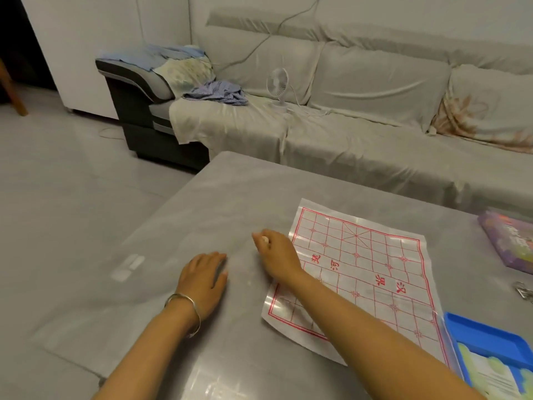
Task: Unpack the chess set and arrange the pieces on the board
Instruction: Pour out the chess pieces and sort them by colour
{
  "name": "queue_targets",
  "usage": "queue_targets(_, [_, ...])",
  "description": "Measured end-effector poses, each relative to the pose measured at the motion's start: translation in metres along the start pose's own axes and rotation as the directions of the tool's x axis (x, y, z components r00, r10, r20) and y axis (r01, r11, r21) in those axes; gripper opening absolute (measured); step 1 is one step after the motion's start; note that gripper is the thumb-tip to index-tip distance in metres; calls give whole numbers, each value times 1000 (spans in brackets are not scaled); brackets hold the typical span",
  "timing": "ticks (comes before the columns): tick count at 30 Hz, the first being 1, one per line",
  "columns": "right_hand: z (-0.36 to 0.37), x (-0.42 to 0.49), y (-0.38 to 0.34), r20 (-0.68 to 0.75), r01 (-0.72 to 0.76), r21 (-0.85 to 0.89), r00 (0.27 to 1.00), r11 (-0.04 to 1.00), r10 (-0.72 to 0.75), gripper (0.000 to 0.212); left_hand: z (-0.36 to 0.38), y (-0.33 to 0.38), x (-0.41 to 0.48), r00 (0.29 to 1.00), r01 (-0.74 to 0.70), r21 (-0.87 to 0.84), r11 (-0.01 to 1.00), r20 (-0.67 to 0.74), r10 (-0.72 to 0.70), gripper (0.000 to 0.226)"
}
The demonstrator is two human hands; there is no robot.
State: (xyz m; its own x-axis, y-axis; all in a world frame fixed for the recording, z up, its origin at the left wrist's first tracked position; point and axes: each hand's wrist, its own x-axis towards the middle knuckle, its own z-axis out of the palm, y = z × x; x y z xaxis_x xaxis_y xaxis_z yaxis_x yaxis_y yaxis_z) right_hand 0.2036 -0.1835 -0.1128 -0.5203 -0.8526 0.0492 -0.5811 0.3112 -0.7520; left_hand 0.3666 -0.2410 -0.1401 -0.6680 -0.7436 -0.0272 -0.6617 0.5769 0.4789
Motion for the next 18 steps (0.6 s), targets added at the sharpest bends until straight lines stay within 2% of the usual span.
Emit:
queue_targets(4, [37,-1,-1,77,228,-225,973,947,-216,32,-3,-18,-4,999,43,95,995,-30,-41,49])
queue_targets(7, [49,0,11,82,352,-292,936,890,-343,24,-3,-24,-9,1000,29,92,995,-13,-28,60])
queue_targets(10, [51,6,16,63,365,-266,930,892,-362,19,-1,-24,-11,999,34,78,996,-26,-32,71])
queue_targets(15, [52,9,18,89,348,-298,937,889,-337,25,0,-11,-9,995,95,126,987,2,-97,52])
queue_targets(18, [44,11,14,136,277,-224,958,934,-251,29,-4,1,-6,993,114,96,989,10,-116,53])
